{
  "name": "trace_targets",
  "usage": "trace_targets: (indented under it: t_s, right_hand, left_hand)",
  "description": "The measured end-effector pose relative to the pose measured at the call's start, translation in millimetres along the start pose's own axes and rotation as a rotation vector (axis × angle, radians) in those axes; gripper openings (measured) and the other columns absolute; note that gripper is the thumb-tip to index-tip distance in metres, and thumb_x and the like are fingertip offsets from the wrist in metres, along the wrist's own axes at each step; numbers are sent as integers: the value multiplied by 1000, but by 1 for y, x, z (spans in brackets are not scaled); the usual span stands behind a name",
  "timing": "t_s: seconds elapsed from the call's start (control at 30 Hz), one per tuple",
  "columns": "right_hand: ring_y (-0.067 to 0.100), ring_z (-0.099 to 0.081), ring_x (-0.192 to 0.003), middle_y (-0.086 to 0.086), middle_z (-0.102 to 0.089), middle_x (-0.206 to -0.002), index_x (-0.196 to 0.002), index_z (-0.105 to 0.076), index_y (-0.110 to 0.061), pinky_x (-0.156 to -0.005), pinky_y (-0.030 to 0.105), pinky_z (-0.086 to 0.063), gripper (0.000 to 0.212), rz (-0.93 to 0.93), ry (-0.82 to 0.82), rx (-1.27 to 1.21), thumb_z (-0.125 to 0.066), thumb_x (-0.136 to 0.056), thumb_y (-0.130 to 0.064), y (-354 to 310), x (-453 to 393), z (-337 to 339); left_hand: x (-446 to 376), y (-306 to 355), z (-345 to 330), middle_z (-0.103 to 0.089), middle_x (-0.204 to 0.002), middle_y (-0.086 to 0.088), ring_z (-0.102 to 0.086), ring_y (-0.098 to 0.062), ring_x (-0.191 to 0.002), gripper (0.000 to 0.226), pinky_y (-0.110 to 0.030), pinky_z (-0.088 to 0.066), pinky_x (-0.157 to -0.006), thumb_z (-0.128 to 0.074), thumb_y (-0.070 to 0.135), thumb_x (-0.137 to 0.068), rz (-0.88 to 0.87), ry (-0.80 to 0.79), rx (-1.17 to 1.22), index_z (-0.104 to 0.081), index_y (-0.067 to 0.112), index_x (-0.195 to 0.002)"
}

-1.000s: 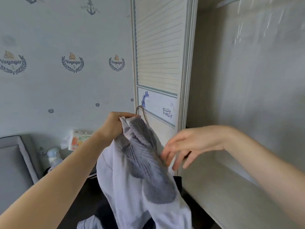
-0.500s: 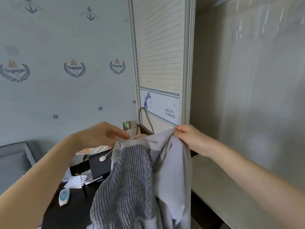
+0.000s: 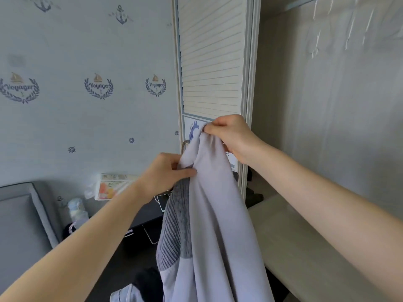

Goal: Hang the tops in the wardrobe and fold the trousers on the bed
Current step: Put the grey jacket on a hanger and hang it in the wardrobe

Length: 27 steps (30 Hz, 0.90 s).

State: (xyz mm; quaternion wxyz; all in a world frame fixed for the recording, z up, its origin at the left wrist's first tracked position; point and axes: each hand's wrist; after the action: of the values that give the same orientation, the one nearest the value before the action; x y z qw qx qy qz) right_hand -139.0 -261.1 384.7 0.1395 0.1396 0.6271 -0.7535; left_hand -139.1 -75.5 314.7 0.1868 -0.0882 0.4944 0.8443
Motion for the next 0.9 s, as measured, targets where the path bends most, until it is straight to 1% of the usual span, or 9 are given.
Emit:
trace_targets:
  t_s: [0.07,0.13,0.2,0.3,0.4,0.5,0.67,0.77,0.9]
  right_hand:
    - [13,-57,-69,5,-61,-76,-85,-67,-6,-56,24,-47,15,9,-65,-30,-64,-91,-19,6,6,8]
    - [12,-58,-67,1,-62,-73,-86,-66,-8,-61,25,-50,21,-75,-158,-166,-55,-96,-24,22,13,18]
    - [15,-63,-79,1,-67,-82,-93,-66,-11,-74,28,-52,16,-127,-238,-23,-50,-95,-11,53,20,25]
    - [15,-60,-109,2,-62,-117,-123,-54,-25,-94,29,-48,43,-209,-512,389,-55,-86,-2,92,31,28]
    - [11,-54,-110,-2,-57,-122,-134,-36,-38,-96,33,-39,63,-426,-753,304,-66,-83,-14,106,36,31]
    - [10,-52,-115,-9,-57,-123,-141,-37,-29,-100,30,-38,76,-440,-767,351,-69,-73,-19,117,38,33]
    - [8,-55,-111,-11,-60,-116,-117,-60,-24,-81,2,-40,30,-149,-722,548,-62,-89,-13,126,56,14]
    - [8,-60,-108,-8,-63,-117,-111,-57,-36,-98,21,-46,28,-105,-574,344,-57,-92,-16,128,62,2]
    - [-5,-42,-119,-12,-35,-134,-146,-13,-31,-93,2,-35,90,-75,-688,354,-74,-81,-17,133,73,0]
  left_hand:
    - [-2,-4,4,-72,-86,-12,-63,-20,-79,9,-34,-51,-73,-74,8,-84,21,51,217,-72,2,-90]
    - [1,-2,7,-74,-91,-11,-68,-21,-82,10,-30,-55,-73,-63,1,-90,37,74,440,-71,2,-96]
    - [2,1,10,-75,-89,-10,-71,-21,-79,14,-29,-57,-70,-57,-1,-92,50,73,594,-69,1,-99]
    - [-3,5,13,-75,-88,-10,-72,-19,-77,18,-27,-58,-67,-52,-3,-92,23,26,636,-67,0,-102]
    - [-6,7,14,-75,-89,-10,-72,-20,-78,18,-28,-58,-68,-52,-3,-92,-11,-10,614,-67,1,-102]
    - [-8,2,20,-74,-94,-13,-72,-22,-81,21,-30,-59,-72,-55,2,-89,-8,-1,628,-66,0,-106]
    - [-10,-7,21,-71,-105,-21,-71,-27,-88,23,-34,-60,-78,-54,1,-93,56,43,606,-64,-6,-113]
    - [-9,-12,23,-70,-106,-23,-70,-29,-88,25,-35,-59,-78,-55,3,-93,98,39,605,-63,-8,-114]
    - [-5,-15,28,-73,-92,-17,-72,-24,-76,19,-31,-60,-69,-52,1,-94,112,78,644,-64,-5,-106]
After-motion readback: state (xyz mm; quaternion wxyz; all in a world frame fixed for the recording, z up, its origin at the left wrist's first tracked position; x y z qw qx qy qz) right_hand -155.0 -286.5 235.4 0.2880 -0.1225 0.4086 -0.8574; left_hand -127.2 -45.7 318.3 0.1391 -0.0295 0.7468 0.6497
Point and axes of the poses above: each hand's wrist, its own x-axis away from the middle knuckle, its own z-axis out of the back of the hand, y = z × x
